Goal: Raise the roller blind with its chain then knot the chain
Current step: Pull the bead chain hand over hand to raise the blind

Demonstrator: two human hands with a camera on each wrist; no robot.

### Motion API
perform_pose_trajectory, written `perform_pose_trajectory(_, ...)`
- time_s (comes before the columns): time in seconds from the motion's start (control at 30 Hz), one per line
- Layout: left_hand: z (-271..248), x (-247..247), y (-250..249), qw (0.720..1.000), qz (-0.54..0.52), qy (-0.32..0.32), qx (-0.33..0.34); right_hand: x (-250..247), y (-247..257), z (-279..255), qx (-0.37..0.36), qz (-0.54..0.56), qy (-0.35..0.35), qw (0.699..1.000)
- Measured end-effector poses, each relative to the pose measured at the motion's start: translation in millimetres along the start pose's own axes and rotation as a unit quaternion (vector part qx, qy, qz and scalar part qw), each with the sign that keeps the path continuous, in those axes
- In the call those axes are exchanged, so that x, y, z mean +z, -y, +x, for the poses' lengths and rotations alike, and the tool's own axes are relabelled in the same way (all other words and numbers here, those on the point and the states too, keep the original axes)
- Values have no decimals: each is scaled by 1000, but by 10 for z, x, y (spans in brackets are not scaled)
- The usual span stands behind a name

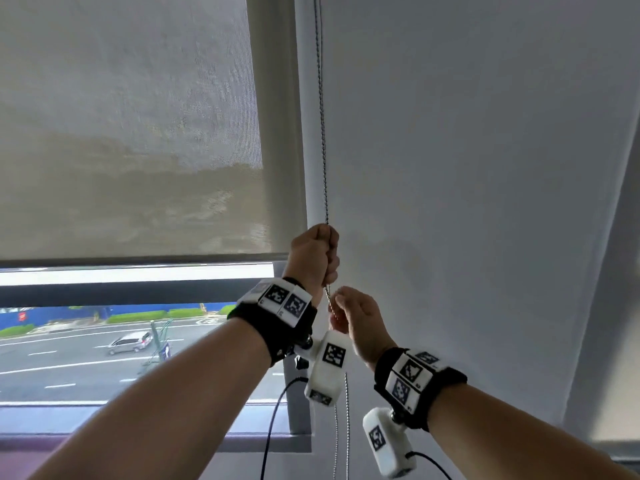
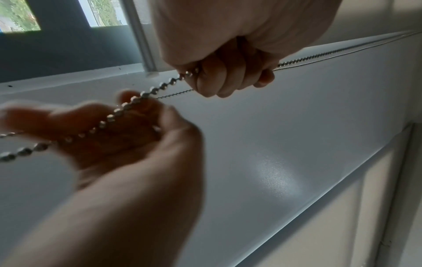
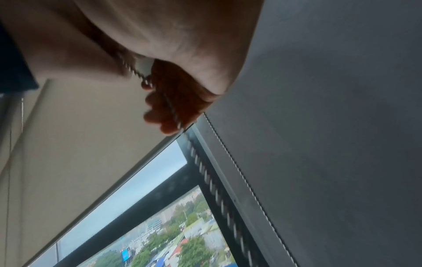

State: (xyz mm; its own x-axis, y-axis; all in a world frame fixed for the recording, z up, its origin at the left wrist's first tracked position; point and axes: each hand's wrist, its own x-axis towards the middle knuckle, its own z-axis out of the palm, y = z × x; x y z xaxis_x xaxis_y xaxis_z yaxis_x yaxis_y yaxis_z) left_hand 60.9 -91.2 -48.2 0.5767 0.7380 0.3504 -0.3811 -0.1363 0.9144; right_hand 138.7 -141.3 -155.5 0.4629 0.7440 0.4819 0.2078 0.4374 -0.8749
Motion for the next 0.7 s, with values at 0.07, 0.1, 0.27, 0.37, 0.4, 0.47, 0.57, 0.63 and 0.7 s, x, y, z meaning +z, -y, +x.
perform_pose_trajectory(0.07, -24, -35, 43, 1000, 8, -6, -5, -44, 171, 147, -32, -10, -9, 999)
perform_pose_trajectory(0.1, -38, -47, 74, 1000, 15, -14, -11, -48, 274, 233, -53, -15, -15, 998)
perform_pose_trajectory(0.27, -155, -66, 254, 998, 8, -37, -45, 56, 933, 617, -111, -32, -29, 993)
perform_pose_trajectory(0.37, -251, -85, 315, 998, 9, -28, -55, 190, 1307, 765, -112, 16, 7, 994)
perform_pose_trajectory(0.4, -260, -97, 345, 998, 18, -30, -57, 237, 1419, 801, -103, 29, 18, 994)
perform_pose_trajectory(0.47, -269, -140, 397, 996, 43, -46, -64, 312, 1612, 862, -86, 53, 31, 994)
perform_pose_trajectory(0.57, -292, -204, 438, 997, 42, -41, -59, 385, 1769, 922, -63, 72, 15, 995)
perform_pose_trajectory(0.63, -348, -224, 426, 997, 50, -33, -45, 434, 1788, 927, -54, 68, -1, 996)
perform_pose_trajectory(0.7, -396, -214, 393, 998, 48, -19, -33, 477, 1782, 902, -50, 62, -17, 997)
